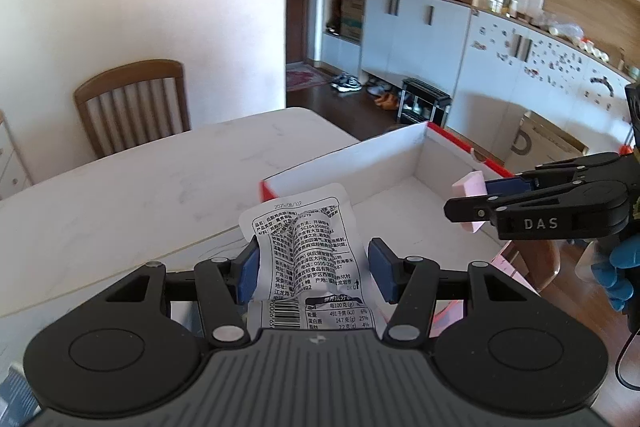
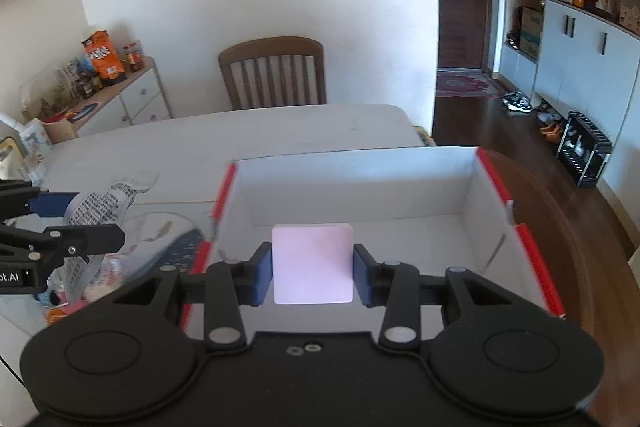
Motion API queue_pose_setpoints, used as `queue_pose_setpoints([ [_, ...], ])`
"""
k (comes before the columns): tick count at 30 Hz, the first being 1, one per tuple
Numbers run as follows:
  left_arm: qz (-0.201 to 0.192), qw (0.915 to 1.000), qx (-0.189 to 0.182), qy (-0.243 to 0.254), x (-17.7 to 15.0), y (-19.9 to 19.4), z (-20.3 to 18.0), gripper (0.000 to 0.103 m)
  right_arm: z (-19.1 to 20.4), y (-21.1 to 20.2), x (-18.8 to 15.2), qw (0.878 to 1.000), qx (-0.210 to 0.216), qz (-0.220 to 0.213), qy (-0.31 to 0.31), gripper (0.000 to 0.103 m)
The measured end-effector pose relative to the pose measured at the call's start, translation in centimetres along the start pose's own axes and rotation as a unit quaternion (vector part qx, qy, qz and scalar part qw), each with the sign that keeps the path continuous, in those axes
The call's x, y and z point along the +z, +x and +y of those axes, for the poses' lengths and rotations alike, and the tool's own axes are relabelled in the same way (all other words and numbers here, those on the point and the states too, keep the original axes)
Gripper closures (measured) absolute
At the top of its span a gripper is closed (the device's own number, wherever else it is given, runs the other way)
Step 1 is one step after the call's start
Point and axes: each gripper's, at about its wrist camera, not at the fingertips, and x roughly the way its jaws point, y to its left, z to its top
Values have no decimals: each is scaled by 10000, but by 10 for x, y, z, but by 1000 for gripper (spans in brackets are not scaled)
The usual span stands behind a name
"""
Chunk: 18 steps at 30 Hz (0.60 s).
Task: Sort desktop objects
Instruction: 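Carry the pink pad and the snack packet with both tools into the red box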
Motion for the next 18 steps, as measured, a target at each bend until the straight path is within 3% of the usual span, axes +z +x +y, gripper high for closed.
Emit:
queue_pose_setpoints([
  [10,332,9978,-314,481,25,61,-29,48,-36,22,2,9993,-195,305,86,63],
  [18,890,9918,-570,717,36,119,-49,48,-61,47,3,9969,-190,765,-44,63],
])
